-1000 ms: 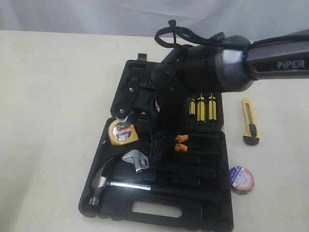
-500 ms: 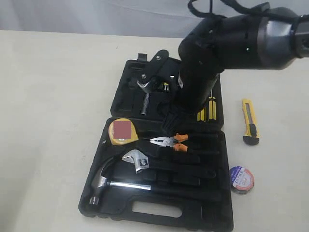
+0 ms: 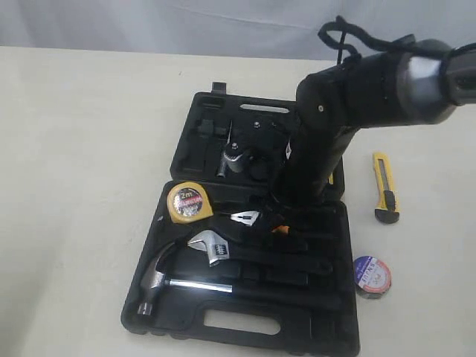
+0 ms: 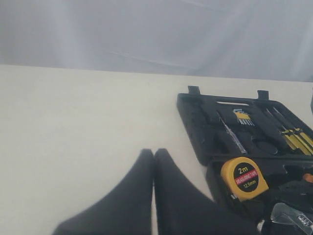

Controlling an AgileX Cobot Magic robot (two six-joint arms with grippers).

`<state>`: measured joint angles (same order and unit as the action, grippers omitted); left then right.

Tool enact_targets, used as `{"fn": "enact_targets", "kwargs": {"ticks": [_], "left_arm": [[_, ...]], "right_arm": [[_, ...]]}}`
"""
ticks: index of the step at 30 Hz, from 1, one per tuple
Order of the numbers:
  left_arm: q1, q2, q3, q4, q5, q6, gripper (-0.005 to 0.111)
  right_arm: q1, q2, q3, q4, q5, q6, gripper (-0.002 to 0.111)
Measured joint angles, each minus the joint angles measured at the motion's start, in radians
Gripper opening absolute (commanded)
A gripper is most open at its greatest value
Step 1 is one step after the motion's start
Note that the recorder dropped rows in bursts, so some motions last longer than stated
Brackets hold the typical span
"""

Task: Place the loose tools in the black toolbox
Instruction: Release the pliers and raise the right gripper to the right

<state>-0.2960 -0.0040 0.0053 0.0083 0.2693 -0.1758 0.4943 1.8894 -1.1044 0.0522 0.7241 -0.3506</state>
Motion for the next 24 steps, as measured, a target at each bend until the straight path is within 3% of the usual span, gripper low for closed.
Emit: {"fn": "enact_targets", "kwargs": {"ticks": [8,17,24], "left_arm": [[0.000,0.000,0.000,0.000,0.000,0.000,0.000],[0.000,0.000,0.000,0.000,0.000,0.000,0.000],[0.000,0.000,0.000,0.000,0.000,0.000,0.000]], "right_arm": [[0.000,-0.019,-0.008,-0.040,-0.021,0.028,0.000],[-0.018,-0.181,-0.053,-0.416,-0.024,0.486,0.000],[-0.218,-0.195,-0.054,-0.382,0.018,0.645,0.004]]}}
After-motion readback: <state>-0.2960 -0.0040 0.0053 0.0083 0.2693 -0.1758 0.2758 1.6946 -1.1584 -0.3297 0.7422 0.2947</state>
